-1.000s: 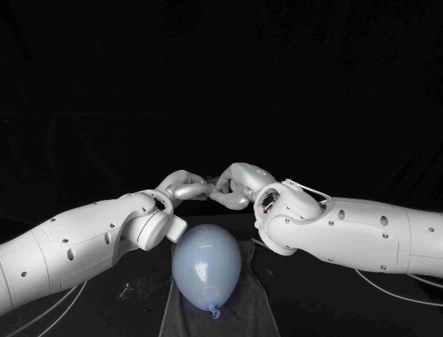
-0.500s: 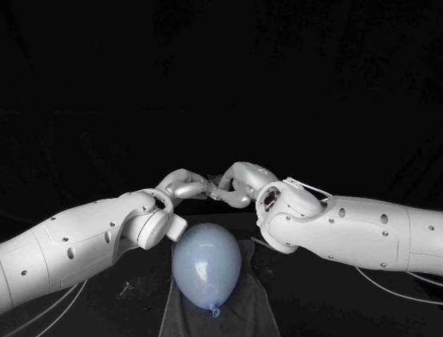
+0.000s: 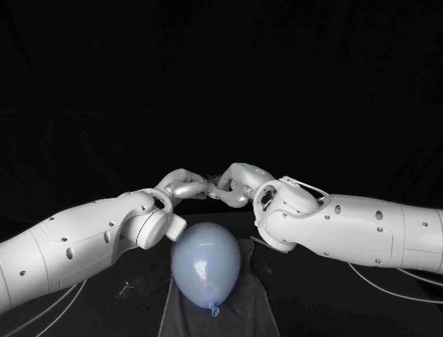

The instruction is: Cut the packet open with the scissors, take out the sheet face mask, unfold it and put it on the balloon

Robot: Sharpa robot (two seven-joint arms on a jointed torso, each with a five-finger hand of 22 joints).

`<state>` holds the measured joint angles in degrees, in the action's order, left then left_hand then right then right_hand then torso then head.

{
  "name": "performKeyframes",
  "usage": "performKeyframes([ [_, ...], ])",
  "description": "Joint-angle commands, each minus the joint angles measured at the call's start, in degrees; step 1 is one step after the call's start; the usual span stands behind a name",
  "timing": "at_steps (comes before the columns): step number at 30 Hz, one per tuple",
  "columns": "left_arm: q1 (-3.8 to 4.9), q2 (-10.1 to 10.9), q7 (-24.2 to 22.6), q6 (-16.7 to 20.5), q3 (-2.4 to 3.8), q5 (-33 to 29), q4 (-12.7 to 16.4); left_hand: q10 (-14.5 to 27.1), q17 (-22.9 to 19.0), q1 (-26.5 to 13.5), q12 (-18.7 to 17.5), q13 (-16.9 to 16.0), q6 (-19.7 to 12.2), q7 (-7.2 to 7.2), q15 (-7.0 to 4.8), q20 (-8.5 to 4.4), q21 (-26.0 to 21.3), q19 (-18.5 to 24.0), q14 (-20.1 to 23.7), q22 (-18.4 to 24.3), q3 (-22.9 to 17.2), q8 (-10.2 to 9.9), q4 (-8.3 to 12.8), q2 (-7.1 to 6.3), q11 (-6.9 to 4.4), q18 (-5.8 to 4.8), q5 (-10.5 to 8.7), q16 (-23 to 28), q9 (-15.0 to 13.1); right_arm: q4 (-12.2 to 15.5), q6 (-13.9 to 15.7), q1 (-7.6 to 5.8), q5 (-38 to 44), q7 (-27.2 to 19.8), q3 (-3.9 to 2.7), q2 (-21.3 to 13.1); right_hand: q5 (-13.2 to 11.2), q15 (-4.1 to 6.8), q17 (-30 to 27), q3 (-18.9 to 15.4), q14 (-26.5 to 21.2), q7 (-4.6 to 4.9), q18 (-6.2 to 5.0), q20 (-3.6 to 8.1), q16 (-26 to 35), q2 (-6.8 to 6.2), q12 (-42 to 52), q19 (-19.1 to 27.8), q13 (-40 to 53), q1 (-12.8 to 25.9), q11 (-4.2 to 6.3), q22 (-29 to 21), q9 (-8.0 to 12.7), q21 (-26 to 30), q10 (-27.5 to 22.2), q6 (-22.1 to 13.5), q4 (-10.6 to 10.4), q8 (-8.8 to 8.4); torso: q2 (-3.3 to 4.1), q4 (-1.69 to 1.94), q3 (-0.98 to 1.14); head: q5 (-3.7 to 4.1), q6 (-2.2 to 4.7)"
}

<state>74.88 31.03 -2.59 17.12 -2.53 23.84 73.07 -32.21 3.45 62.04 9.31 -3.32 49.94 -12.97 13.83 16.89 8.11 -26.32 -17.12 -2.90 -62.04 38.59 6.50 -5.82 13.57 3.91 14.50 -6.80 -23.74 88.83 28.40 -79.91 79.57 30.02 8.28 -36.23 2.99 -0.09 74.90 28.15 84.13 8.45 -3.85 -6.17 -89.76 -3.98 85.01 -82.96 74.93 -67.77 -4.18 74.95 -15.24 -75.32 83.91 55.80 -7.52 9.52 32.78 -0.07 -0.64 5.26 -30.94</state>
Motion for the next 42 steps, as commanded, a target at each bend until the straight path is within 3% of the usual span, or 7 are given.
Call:
performKeyframes([
  [1, 0.14, -0.28, -1.1, -1.09, 0.14, -0.16, 0.38, -0.36, -0.07, 0.01, -0.22, -0.06, 0.81, -0.41, -0.06, -0.02, -0.18, 0.21, 0.12, 0.06, -1.49, 1.71, 1.04, 0.44, -0.06, -0.46, 0.14, 0.36, -0.06, -0.18, -1.46, 0.17, -0.87, -0.23, 0.03, 0.14, -0.24, 0.38, 15.1, -0.09, 5.87, 0.07, 0.36, 0.51, -0.24, -0.29, 0.38, -0.05, 11.12, -0.25, 0.45, 6.18, -0.09, 0.2, 2.96, 0.45, 0.01, 0.2, 0.0, 0.01, 0.01, 0.0, -0.07],
  [6, 0.14, -0.3, -1.08, -1.13, 0.14, -0.16, 0.37, -0.36, -0.07, 0.01, -0.22, -0.06, 0.81, -0.41, -0.06, -0.02, -0.18, 0.21, 0.12, 0.06, -1.49, 1.71, 1.04, 0.44, -0.06, -0.46, 0.14, 0.36, -0.06, -0.3, -0.69, 0.24, -1.66, -0.82, 0.03, 0.21, -0.22, 0.42, 15.1, -0.02, 5.87, 0.02, 0.36, 0.54, -0.24, -0.28, 0.48, -0.05, 11.21, -0.67, 0.49, 6.18, -0.08, 0.23, 3.04, 0.39, 0.09, 0.17, 0.03, -0.03, 0.02, -0.05, -0.14],
  [12, 0.14, -0.35, -1.06, -1.25, 0.14, -0.16, 0.37, -0.36, -0.08, -0.01, -0.24, -0.05, 0.84, -0.39, -0.06, -0.02, -0.23, 0.22, 0.15, 0.06, -1.53, 1.75, 1.05, 0.44, -0.07, -0.46, 0.32, 0.42, -0.05, -0.83, 1.44, 0.29, -4.04, -2.81, 0.03, 0.36, -0.21, 0.75, 15.1, 1.95, 5.87, -0.43, 0.42, 0.78, -0.24, 1.05, 1.07, -0.24, 11.72, -4.58, 0.92, 6.41, -0.31, -0.02, 3.45, 1.14, 2.21, 0.73, -0.02, -0.03, 0.04, -0.03, -0.27],
  [20, 0.14, -0.4, -1.04, -1.36, 0.14, -0.15, 0.32, -0.36, -0.08, -0.01, -0.24, -0.05, 0.84, -0.39, -0.06, -0.02, -0.23, 0.22, 0.15, 0.06, -1.53, 1.75, 1.05, 0.44, -0.07, -0.46, 0.32, 0.42, -0.05, -1.64, 5.69, 0.33, -7.76, -6.74, 0.03, 0.33, -0.2, 2.36, 15.1, 3.66, 5.87, -2.73, 0.38, 2.12, -0.24, 1.35, 3.44, -0.27, 13.74, -8.65, 2.86, 6.52, -3.0, 0.1, 5.09, 6.37, 6.82, 5.76, -0.03, -0.08, 0.04, 0.0, -0.37],
  [33, 0.14, -0.41, -0.95, -1.43, 0.14, -0.15, 0.04, -0.34, -0.13, -0.04, -0.27, -0.05, 0.85, -0.39, -0.06, -0.02, -0.29, 0.25, 0.31, 0.07, -1.56, 1.77, 1.04, 0.43, -0.07, -0.46, 0.42, 0.53, -0.04, -1.58, 12.46, 0.34, -14.41, -14.29, 0.03, -0.73, -0.21, 3.25, 15.1, 3.81, 5.87, -3.75, 0.33, 3.06, -0.24, 0.47, 4.09, -0.14, 14.31, -7.69, 3.8, 6.5, -5.5, 0.53, 5.52, 6.33, 7.94, 9.75, -0.02, -0.01, 0.01, 0.03, -0.6],
  [42, 0.14, -0.42, -0.37, -1.53, 0.11, -0.16, -0.7, -0.15, -0.19, -0.15, -0.36, -0.02, 0.82, -0.49, -0.06, -0.01, -0.4, 0.41, 0.54, 0.09, -1.52, 1.78, 0.93, 0.43, -0.05, -0.47, 0.37, 0.69, -0.02, 1.29, 13.53, 0.35, -21.48, -22.22, -0.04, -3.66, -0.2, 3.34, 15.1, 3.84, 5.87, -3.85, 0.32, 3.15, -0.24, 0.46, 4.13, -0.1, 14.35, -7.53, 3.9, 6.47, -5.82, 0.65, 5.55, 6.15, 8.0, 10.25, -0.02, -0.08, 0.06, -0.31, -0.72],
])
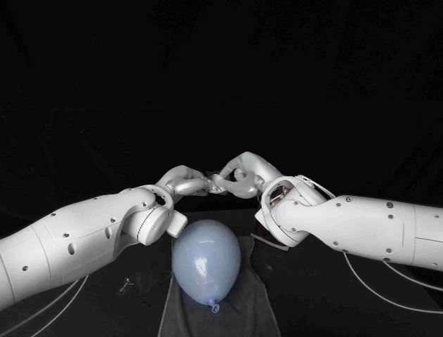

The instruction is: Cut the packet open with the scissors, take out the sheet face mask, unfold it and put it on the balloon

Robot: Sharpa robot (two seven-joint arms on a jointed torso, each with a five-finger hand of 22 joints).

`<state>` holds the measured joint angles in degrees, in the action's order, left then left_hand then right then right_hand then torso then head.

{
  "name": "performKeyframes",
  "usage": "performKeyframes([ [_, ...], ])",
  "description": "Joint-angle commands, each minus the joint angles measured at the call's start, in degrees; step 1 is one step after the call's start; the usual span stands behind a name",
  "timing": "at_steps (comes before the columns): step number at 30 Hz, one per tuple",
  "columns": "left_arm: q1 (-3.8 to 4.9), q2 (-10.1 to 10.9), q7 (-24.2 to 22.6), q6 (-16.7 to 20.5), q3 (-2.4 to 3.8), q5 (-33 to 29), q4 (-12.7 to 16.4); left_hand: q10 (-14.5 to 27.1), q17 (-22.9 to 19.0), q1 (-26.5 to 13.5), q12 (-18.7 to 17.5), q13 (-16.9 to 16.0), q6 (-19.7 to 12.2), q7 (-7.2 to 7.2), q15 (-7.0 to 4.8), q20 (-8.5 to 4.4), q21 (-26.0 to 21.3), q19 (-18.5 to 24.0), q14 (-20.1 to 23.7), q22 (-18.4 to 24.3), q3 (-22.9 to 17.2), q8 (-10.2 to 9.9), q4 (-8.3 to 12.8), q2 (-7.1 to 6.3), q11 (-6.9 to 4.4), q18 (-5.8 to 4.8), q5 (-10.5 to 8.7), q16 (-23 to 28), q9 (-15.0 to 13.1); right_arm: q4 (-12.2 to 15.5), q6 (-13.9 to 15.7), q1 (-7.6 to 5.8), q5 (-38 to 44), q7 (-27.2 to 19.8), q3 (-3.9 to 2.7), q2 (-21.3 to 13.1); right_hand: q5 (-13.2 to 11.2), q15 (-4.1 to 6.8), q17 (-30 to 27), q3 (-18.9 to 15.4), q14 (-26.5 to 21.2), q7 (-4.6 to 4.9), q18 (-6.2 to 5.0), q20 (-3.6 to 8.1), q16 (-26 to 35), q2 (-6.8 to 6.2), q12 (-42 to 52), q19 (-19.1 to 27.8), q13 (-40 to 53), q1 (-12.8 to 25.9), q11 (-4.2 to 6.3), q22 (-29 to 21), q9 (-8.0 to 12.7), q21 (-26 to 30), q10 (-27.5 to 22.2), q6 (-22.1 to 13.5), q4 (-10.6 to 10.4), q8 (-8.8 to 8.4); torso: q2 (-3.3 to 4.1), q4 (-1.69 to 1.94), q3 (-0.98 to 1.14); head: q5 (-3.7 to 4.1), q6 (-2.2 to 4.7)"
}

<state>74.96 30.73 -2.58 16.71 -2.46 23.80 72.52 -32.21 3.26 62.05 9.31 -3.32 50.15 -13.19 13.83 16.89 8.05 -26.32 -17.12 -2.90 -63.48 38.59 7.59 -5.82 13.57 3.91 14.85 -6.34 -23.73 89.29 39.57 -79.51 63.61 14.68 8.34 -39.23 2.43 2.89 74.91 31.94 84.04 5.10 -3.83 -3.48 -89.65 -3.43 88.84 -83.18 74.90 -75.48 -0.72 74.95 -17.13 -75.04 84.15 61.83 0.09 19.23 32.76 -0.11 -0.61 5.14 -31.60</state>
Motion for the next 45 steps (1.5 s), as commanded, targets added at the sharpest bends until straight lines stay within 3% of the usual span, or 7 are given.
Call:
performKeyframes([
  [1, 0.06, -0.13, -0.32, -1.15, 0.02, -0.13, -0.27, -0.15, 0.01, -0.15, -0.37, -0.01, 0.61, -0.28, -0.06, -0.01, -0.35, 0.41, 0.54, 0.09, -0.08, 1.78, -0.17, 0.43, -0.05, -0.47, 0.02, 0.22, -0.03, 1.28, 2.28, -0.05, -6.76, -8.17, -0.13, -1.11, 0.36, 0.36, 15.09, 0.05, 5.96, -0.5, 0.29, 0.46, -0.35, -0.08, 0.29, 0.12, 14.38, 0.18, 0.44, 6.47, -3.94, 0.37, 5.31, 0.13, 0.39, 0.54, 0.0, -0.06, 0.04, -0.24, -0.12],
  [5, 0.05, -0.17, -0.18, -1.22, -0.03, -0.13, -0.77, -0.12, -0.01, -0.21, -0.4, 0.0, 0.58, -0.32, -0.05, -0.01, -0.39, 0.44, 0.6, 0.09, -0.05, 1.78, -0.24, 0.44, -0.03, -0.48, -0.03, 0.29, -0.02, 2.93, 1.15, -0.07, -11.89, -12.64, -0.26, -2.99, 0.36, 0.39, 15.09, 0.14, 5.96, -0.5, 0.3, 0.5, -0.35, 0.01, 0.12, 0.13, 14.24, 0.16, 0.46, 6.49, -4.07, 0.38, 5.2, -0.08, 0.47, 0.73, -0.01, -0.07, 0.02, -0.34, -0.08],
  [12, 0.04, -0.27, -0.14, -1.55, -0.1, -0.14, -1.87, -0.07, -0.03, -0.24, -0.43, 0.0, 0.56, -0.33, -0.04, -0.01, -0.41, 0.45, 0.67, 0.09, -0.04, 1.77, -0.28, 0.45, -0.02, -0.48, -0.05, 0.33, -0.01, 6.28, -4.29, -0.33, -23.66, -19.84, -0.51, -7.84, 0.36, 0.4, 15.09, 0.4, 5.96, -0.41, 0.35, 0.56, -0.35, 0.24, -0.3, 0.05, 13.9, 0.11, 0.41, 6.63, -4.4, 0.21, 4.94, -0.72, 0.7, 1.19, -0.02, 0.02, 0.01, -0.51, -0.25],
  [19, 0.04, -0.17, -0.34, -2.69, -0.12, -0.14, -2.82, 0.09, -0.05, -0.33, -0.52, 0.03, 0.48, -0.4, -0.01, -0.01, -0.48, 0.48, 0.74, 0.09, 0.02, 1.76, -0.4, 0.47, 0.02, -0.49, -0.1, 0.42, 0.01, 8.31, -8.21, -0.87, -32.74, -23.83, -0.62, -12.0, 0.36, 0.36, 15.09, 0.55, 5.96, -0.33, 0.34, 0.56, -0.35, 0.41, -0.52, 0.09, 13.72, 0.12, 0.35, 6.6, -4.58, 0.31, 4.79, -1.08, 0.82, 1.46, 0.01, 0.01, 0.03, -0.84, -0.4],
  [27, 0.04, 1.28, -0.96, -4.68, -0.14, -0.66, -3.16, 0.47, -0.11, -0.47, -0.75, 0.06, 0.19, -0.56, 0.07, 0.0, -0.61, 0.38, 0.87, 0.07, 0.28, 1.74, -0.82, 0.67, 0.13, -0.49, -0.46, 0.65, 0.06, 9.31, -10.23, -1.73, -38.06, -25.2, -0.67, -15.53, 0.36, 0.35, 15.09, 0.61, 5.96, -0.3, 0.32, 0.56, -0.35, 0.49, -0.62, 0.14, 13.64, 0.14, 0.33, 6.55, -4.66, 0.42, 4.73, -1.23, 0.86, 1.57, 0.0, -0.05, 0.0, -1.23, -0.97],
  [38, 0.03, 6.89, -0.49, -6.2, -0.28, -7.49, -0.68, 0.72, -0.08, -0.52, -0.98, 0.05, -0.23, -0.77, 0.15, -0.02, -0.62, -0.26, 0.46, -0.01, 0.84, 1.77, -1.4, 1.03, 0.27, -0.44, -0.98, 0.74, 0.08, 8.84, -11.35, -2.48, -41.6, -25.43, -0.67, -17.91, 0.35, 0.32, 15.09, 0.67, 5.96, -0.26, 0.3, 0.56, -0.35, 0.57, -0.76, 0.19, 13.54, 0.19, 0.29, 6.5, -4.75, 0.55, 4.64, -1.41, 0.89, 1.7, -0.01, 0.2, -0.12, -2.54, -2.02],
  [45, -0.02, 12.81, 0.92, -5.57, -0.89, -12.08, 3.31, 0.39, -0.02, -0.66, -0.91, 0.0, -0.3, -0.81, 0.15, -0.03, -0.54, -0.91, 0.05, -0.08, 1.24, 1.87, -1.78, 1.22, 0.29, -0.41, -1.33, 0.7, 0.07, 7.44, -11.68, -2.65, -42.51, -25.33, -0.66, -18.55, 0.36, 0.32, 15.09, 0.67, 5.96, -0.25, 0.31, 0.55, -0.35, 0.58, -0.76, 0.18, 13.53, 0.2, 0.29, 6.51, -4.77, 0.53, 4.64, -1.44, 0.9, 1.72, -0.1, 0.26, -0.14, -4.62, -3.29],
])
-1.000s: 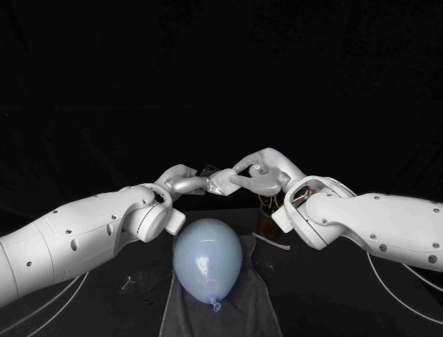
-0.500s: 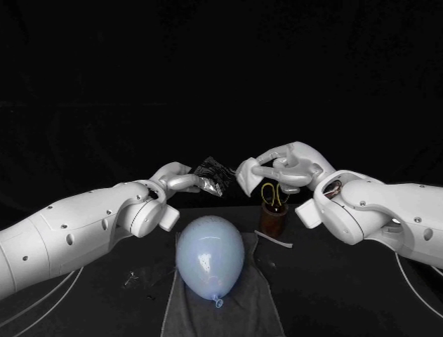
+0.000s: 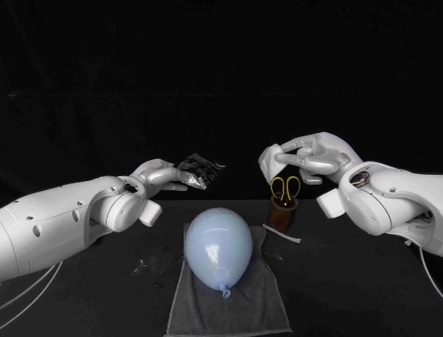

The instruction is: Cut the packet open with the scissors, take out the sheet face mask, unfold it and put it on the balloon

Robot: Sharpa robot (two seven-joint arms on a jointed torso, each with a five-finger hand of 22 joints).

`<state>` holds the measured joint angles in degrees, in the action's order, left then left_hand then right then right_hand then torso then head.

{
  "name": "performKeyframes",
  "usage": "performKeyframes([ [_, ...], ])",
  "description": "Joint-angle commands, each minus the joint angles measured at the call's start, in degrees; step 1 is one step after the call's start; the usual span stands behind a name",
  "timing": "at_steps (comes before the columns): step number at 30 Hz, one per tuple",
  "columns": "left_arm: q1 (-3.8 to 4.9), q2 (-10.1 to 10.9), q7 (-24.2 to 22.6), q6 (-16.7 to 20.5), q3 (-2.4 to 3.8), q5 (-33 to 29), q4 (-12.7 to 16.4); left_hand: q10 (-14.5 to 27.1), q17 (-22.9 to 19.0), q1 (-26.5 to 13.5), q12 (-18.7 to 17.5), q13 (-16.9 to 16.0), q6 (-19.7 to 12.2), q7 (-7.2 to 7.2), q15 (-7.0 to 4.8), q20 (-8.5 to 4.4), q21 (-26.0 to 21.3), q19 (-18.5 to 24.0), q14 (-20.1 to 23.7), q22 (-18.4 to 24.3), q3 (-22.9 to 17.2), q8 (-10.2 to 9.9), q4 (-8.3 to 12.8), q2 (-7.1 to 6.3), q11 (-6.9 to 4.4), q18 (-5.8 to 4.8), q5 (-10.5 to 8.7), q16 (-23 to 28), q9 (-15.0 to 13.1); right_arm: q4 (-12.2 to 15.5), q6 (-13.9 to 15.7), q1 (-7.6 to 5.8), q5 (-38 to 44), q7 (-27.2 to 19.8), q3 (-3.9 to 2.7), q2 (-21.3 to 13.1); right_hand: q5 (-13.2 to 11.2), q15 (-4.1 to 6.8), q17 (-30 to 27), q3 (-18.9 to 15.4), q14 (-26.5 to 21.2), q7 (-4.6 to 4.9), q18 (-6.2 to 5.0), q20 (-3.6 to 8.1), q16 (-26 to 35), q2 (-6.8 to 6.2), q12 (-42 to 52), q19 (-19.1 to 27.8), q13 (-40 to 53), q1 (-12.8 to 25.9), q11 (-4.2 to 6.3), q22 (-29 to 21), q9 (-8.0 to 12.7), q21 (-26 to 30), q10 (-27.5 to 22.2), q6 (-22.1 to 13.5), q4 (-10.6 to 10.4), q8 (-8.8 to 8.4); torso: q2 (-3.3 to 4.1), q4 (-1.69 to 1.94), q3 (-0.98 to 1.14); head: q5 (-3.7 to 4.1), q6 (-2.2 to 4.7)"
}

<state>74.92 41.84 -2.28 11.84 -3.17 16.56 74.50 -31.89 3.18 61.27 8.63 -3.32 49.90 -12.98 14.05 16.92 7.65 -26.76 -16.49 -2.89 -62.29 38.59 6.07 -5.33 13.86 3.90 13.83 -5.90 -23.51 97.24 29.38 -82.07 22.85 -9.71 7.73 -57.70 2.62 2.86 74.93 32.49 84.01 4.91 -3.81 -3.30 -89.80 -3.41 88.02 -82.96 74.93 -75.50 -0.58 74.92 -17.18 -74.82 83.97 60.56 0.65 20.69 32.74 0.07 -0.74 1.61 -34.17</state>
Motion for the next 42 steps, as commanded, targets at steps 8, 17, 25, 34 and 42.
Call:
performKeyframes([
  [8, -0.09, 9.88, 3.24, 2.76, -2.26, -9.46, 5.64, -2.76, 1.54, -0.35, 0.72, -0.25, 0.21, -0.76, -0.68, -0.22, 1.8, -7.95, -8.37, -0.93, 0.94, 2.3, -1.22, 0.84, -0.36, 0.07, -0.98, -2.47, -0.14, -2.05, -1.75, -0.13, -2.01, -0.85, -0.04, -0.09, 0.16, 0.35, 15.07, 0.13, 5.99, -0.06, 0.29, 0.37, -0.2, 0.57, 0.05, -0.06, 13.49, 0.25, 0.14, 6.56, -4.74, 0.27, 4.81, -0.23, 0.36, 0.3, -0.24, 0.05, 0.08, -4.28, -2.62],
  [17, -1.23, 15.82, 6.16, 7.33, -5.02, -10.58, 8.34, -5.42, 3.0, -0.43, 1.88, -0.45, 0.07, -0.51, -1.3, -0.37, 3.41, -13.28, -15.55, -1.45, 1.4, 2.23, -1.9, 0.61, -0.74, 0.95, -2.03, -5.75, 0.12, -3.36, -2.09, -0.13, -2.05, -0.59, 0.07, 0.06, 0.16, 0.35, 15.07, 0.13, 5.99, -0.06, 0.29, 0.37, -0.2, 0.57, 0.05, -0.06, 13.49, 0.25, 0.14, 6.56, -4.74, 0.27, 4.81, -0.23, 0.36, 0.3, -0.66, 0.31, 0.01, -7.11, -5.11],
  [25, -3.2, 17.05, 13.95, 11.55, -5.9, -4.53, 8.6, -6.09, 3.7, -0.3, 2.2, -0.38, -0.05, -0.31, -1.72, -0.43, 3.98, -14.8, -18.97, -1.55, 2.16, 1.92, -2.71, 0.55, -0.99, 1.95, -4.6, -7.65, 0.43, -3.6, -2.15, -0.11, -1.8, -0.35, 0.21, 0.21, 0.17, 0.33, 15.07, 0.13, 5.99, -0.04, 0.3, 0.37, -0.2, 0.58, -0.03, -0.07, 13.42, 0.31, 0.12, 6.57, -4.82, 0.27, 4.75, -0.35, 0.4, 0.41, -0.51, 0.25, -0.05, -9.02, -6.69],
  [34, -4.02, 15.79, 22.26, 10.8, -6.04, 0.03, 5.83, -4.93, 3.46, -0.67, 1.54, -0.3, -0.98, -0.62, -1.57, -0.34, 3.73, -14.99, -18.12, -1.31, 2.0, 1.25, -3.48, -0.21, -0.74, 2.31, -10.93, -7.43, 0.78, -3.57, -2.36, -0.09, -1.48, -0.04, 0.33, 0.26, 0.17, 0.32, 15.07, 0.13, 5.99, -0.04, 0.3, 0.36, -0.2, 0.57, -0.02, -0.08, 13.44, 0.32, 0.11, 6.59, -4.85, 0.24, 4.76, -0.4, 0.43, 0.47, -0.52, 0.18, 0.03, -9.72, -7.73],
  [42, -4.68, 14.91, 26.74, 8.22, -6.07, 2.34, 3.36, -4.96, 3.43, -0.95, 1.59, -0.37, -5.13, -1.76, -1.27, -0.34, 3.6, -15.36, -18.14, -1.22, 2.53, -0.84, -4.11, -1.9, -0.12, 2.55, -10.98, -7.55, 1.74, -3.6, -2.46, -0.08, -1.37, 0.15, 0.38, 0.25, 0.17, 0.32, 15.07, 0.13, 5.99, -0.04, 0.3, 0.36, -0.2, 0.57, -0.02, -0.08, 13.44, 0.32, 0.11, 6.59, -4.85, 0.24, 4.76, -0.4, 0.43, 0.47, -0.59, 0.12, 0.14, -10.79, -8.29],
])
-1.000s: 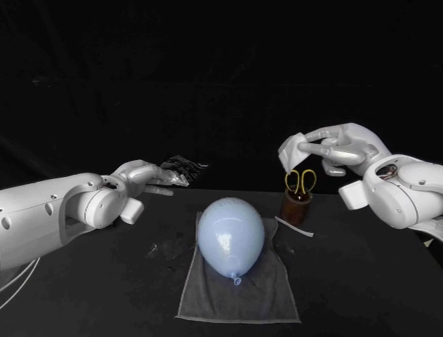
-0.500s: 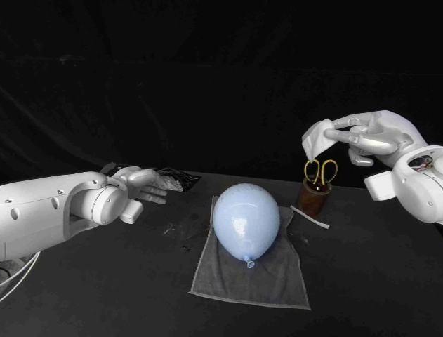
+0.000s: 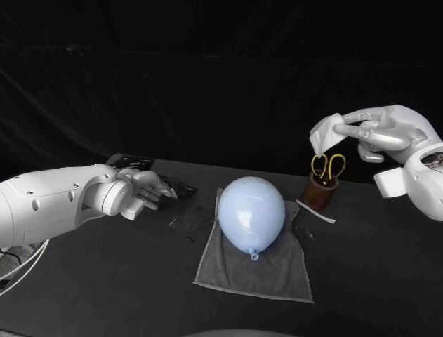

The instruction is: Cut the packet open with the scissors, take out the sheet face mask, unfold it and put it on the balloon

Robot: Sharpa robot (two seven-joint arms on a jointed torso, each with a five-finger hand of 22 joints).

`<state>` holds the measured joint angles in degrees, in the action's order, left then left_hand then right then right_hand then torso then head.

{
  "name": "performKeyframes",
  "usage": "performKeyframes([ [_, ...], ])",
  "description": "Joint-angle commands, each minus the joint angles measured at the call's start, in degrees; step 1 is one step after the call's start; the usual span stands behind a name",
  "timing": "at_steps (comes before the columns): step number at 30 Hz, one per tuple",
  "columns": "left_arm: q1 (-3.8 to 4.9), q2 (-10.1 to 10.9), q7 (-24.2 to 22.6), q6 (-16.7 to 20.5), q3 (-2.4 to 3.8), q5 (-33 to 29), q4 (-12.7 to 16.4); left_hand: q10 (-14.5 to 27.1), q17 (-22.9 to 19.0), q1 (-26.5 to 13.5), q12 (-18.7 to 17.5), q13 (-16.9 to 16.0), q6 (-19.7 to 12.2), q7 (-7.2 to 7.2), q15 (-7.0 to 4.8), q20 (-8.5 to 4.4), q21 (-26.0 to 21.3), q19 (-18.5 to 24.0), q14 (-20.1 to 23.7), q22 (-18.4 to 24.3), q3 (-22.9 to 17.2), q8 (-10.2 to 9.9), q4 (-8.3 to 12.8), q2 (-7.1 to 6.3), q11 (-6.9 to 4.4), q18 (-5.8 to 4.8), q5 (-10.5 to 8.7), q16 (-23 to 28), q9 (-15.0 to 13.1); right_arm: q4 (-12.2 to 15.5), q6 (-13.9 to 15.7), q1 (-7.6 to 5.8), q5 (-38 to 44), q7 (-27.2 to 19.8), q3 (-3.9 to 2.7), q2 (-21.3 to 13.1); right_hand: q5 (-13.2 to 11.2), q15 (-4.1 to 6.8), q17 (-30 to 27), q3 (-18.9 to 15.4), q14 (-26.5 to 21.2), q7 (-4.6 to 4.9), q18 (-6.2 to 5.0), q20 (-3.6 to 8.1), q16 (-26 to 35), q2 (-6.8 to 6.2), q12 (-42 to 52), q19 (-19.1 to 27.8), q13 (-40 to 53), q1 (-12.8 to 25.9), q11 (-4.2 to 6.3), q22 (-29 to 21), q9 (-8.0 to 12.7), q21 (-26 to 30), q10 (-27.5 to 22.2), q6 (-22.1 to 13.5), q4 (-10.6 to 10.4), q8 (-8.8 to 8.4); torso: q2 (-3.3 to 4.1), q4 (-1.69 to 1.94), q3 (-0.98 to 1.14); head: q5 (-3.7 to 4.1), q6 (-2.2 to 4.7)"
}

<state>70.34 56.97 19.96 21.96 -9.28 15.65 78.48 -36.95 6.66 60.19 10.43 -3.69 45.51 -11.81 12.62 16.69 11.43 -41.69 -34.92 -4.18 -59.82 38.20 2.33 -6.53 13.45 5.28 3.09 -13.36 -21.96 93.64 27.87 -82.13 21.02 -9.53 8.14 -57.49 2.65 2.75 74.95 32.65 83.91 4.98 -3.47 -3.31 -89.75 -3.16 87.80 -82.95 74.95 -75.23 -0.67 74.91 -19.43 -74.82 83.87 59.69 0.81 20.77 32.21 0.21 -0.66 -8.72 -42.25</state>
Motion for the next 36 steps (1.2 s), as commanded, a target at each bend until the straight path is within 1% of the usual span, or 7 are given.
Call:
performKeyframes([
  [1, -0.14, -0.25, 4.92, -2.69, 0.03, 3.73, -0.9, 0.48, -0.08, 0.22, -0.33, 0.04, -2.69, -3.55, 0.32, -0.11, -0.21, -0.54, 0.35, 0.08, 0.32, -1.58, -0.75, -1.27, 0.64, 1.24, -0.24, -0.11, 0.75, 0.0, -0.97, -0.01, 0.47, 0.0, -0.01, 0.05, 0.14, 0.43, 15.05, -0.03, 6.09, -0.1, -0.03, 0.38, -0.25, 0.33, 0.2, -0.09, 13.42, 0.05, 0.21, 6.61, -2.6, 0.24, 4.86, 0.47, 0.27, 0.38, -0.06, -0.04, 0.08, -0.62, -0.26],
  [6, -0.28, 0.18, 6.31, -6.2, 0.0, 5.98, -1.63, 1.06, -0.22, 4.43, -0.2, 0.04, -7.45, -4.91, 0.79, -0.08, -0.53, -0.78, 0.54, 0.15, 3.53, -3.26, -3.43, -4.31, 1.41, 1.43, -0.14, -0.24, 2.48, 0.06, -0.99, 0.02, 0.49, 0.08, 0.03, 0.0, 0.14, 0.42, 15.05, -0.02, 6.09, -0.1, -0.02, 0.37, -0.25, 0.34, 0.19, -0.12, 13.42, 0.07, 0.2, 6.64, -2.65, 0.2, 4.86, 0.41, 0.29, 0.45, -0.12, 0.03, 0.03, -0.83, -0.44],
  [9, -0.31, 0.92, 6.79, -7.7, -0.01, 7.02, -1.58, 1.58, -0.37, 11.69, -0.08, 0.05, -8.06, -4.79, 0.76, -0.07, -0.84, -0.93, 0.78, 0.17, 10.27, -3.6, -7.53, -7.96, 1.7, 1.46, 0.03, -0.3, 4.08, 0.15, -0.96, 0.03, 0.52, 0.11, 0.06, -0.07, 0.14, 0.42, 15.05, -0.02, 6.09, -0.1, -0.02, 0.37, -0.25, 0.34, 0.19, -0.12, 13.42, 0.07, 0.2, 6.64, -2.65, 0.2, 4.86, 0.41, 0.29, 0.45, -0.13, 0.09, 0.01, -0.87, -0.48],
  [13, -0.33, 2.3, 7.23, -10.15, -0.01, 8.09, -1.02, 2.73, -0.66, 16.67, -0.28, 0.13, -9.15, -5.18, 1.01, -0.06, -1.3, -0.88, 1.86, 0.22, 17.95, -3.8, -10.07, -9.91, 1.63, 1.32, -0.12, 0.04, 5.71, 0.3, -0.95, 0.04, 0.6, 0.13, 0.08, -0.15, 0.14, 0.42, 15.05, -0.01, 6.09, -0.09, -0.03, 0.37, -0.25, 0.36, 0.11, -0.1, 13.35, 0.09, 0.2, 6.62, -2.67, 0.24, 4.81, 0.37, 0.31, 0.5, -0.11, 0.12, -0.02, -0.74, -0.45],
  [22, -0.19, 6.65, 7.77, -16.61, 0.07, 9.74, 1.99, 5.16, -0.82, 22.59, -0.49, 0.16, -15.04, -5.35, 1.2, -0.06, -2.06, -0.74, 2.83, 0.23, 37.0, -3.53, -16.74, -10.71, 1.97, 0.96, 0.12, 0.12, 7.35, 0.21, -0.96, 0.07, 0.88, 0.37, 0.16, -0.22, 0.14, 0.42, 15.05, -0.01, 6.09, -0.09, -0.03, 0.37, -0.25, 0.36, 0.11, -0.1, 13.35, 0.09, 0.2, 6.62, -2.67, 0.24, 4.81, 0.37, 0.31, 0.5, -0.03, 0.16, -0.06, -0.53, -0.55],
  [32, 1.49, 10.68, 7.61, -20.3, 0.5, 10.78, 5.25, 2.5, 0.1, 26.11, 1.22, -0.25, -19.11, -5.3, 0.9, -0.12, -2.03, -1.47, -0.8, 0.09, 40.06, -2.07, -19.13, -10.65, 1.8, 1.13, 0.08, -2.04, 7.54, 0.12, -1.29, 0.49, 1.99, 1.35, 0.34, -0.15, 0.14, 0.41, 15.05, 0.02, 6.09, -0.08, -0.03, 0.36, -0.25, 0.38, 0.14, -0.09, 13.38, 0.09, 0.19, 6.62, -2.74, 0.26, 4.83, 0.27, 0.37, 0.6, 0.0, 0.04, -0.03, -0.26, -0.69],
  [36, 3.18, 12.03, 6.5, -21.26, 0.61, 11.06, 6.56, 0.08, 0.9, 26.63, 3.79, -0.58, -19.45, -5.15, 0.42, -0.12, -1.85, -2.28, -2.14, 0.03, 38.63, 0.84, -19.04, -10.17, 1.33, 1.38, 0.06, -3.97, 7.05, 0.51, -1.62, 0.93, 2.78, 1.91, 0.45, -0.35, 0.13, 0.4, 15.05, 0.04, 6.09, -0.08, -0.02, 0.36, -0.25, 0.39, 0.15, -0.12, 13.39, 0.08, 0.19, 6.66, -2.77, 0.2, 4.83, 0.24, 0.41, 0.64, 0.01, -0.01, -0.01, 2.84, -0.47],
])
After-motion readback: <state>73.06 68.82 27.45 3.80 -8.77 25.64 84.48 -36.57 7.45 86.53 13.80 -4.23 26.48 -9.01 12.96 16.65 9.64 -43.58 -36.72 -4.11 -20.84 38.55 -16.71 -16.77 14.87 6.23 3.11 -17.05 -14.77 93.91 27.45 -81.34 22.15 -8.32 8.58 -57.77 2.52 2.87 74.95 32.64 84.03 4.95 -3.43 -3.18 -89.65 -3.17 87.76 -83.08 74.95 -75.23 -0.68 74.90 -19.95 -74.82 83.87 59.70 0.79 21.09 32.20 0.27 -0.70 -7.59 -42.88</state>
